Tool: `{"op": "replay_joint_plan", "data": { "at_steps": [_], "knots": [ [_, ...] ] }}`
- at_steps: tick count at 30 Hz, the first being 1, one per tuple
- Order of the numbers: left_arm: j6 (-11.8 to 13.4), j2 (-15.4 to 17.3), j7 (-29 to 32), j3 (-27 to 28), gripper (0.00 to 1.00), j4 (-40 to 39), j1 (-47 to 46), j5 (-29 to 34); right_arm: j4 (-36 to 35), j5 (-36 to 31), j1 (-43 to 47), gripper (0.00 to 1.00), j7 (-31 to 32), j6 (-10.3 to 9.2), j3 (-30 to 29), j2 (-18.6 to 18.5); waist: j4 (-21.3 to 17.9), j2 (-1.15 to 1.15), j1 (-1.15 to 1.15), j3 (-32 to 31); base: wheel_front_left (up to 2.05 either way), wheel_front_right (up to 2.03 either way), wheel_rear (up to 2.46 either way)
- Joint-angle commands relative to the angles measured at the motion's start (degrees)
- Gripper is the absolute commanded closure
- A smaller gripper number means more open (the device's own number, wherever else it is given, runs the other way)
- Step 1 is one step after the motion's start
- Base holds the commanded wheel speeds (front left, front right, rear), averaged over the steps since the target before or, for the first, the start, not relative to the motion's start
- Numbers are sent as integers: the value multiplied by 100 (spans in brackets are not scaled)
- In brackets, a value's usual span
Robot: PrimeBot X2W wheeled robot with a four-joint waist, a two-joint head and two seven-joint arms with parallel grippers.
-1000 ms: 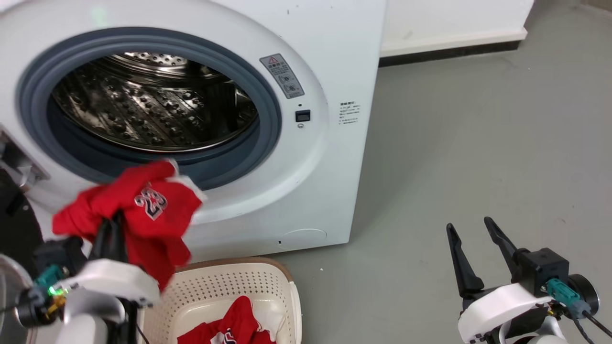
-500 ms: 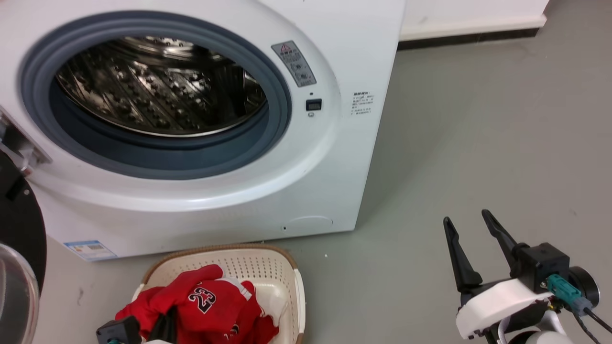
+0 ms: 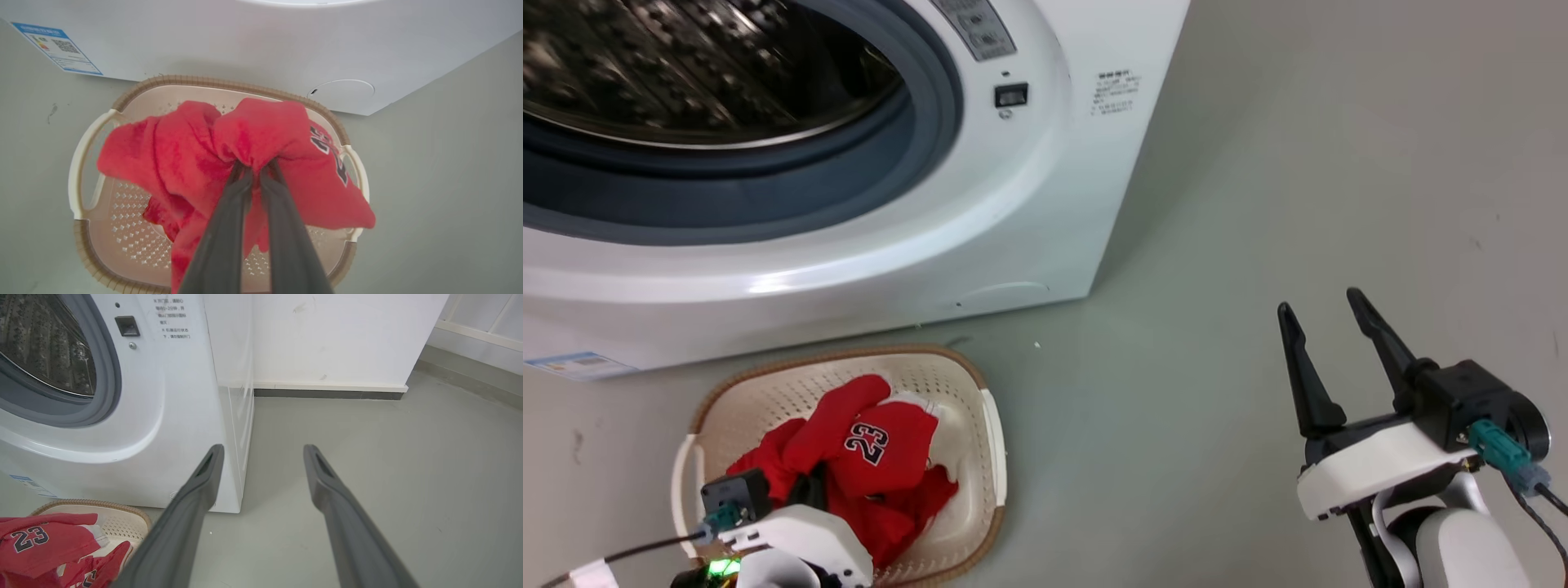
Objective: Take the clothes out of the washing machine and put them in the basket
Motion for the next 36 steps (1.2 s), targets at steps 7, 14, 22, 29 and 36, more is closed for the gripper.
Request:
{"op": "replay_joint_plan", "data": {
  "at_steps": [7, 14, 22, 29, 36],
  "knots": [
    [-71, 105, -181, 3, 100, 1305, -843, 33, 60, 92, -358, 0, -188, -4, 18, 1, -358, 0, -1, 827, 0, 0, 0],
    [-132, 172, -256, 112, 100, 2187, -1289, -35, 106, 134, -556, 0, -301, -4, 74, 2, -453, 0, -1, 1292, 0, 0, 0],
    [-184, 169, -277, 243, 88, 2691, -1395, -94, 216, 148, -684, 0, -400, -4, 99, 1, -518, 0, -1, 1498, 0, 0, 0],
    [-207, 103, -273, 293, 0, 2859, -1442, -112, 324, 109, -692, 0, -421, -4, 90, 1, -461, 0, -1, 1327, 0, 0, 0],
    [-359, -2, -273, 281, 0, 2784, -1174, -40, 535, 123, -502, 0, -417, -4, 166, 0, -289, 0, -1, 515, 0, 0, 0]
  ]
}}
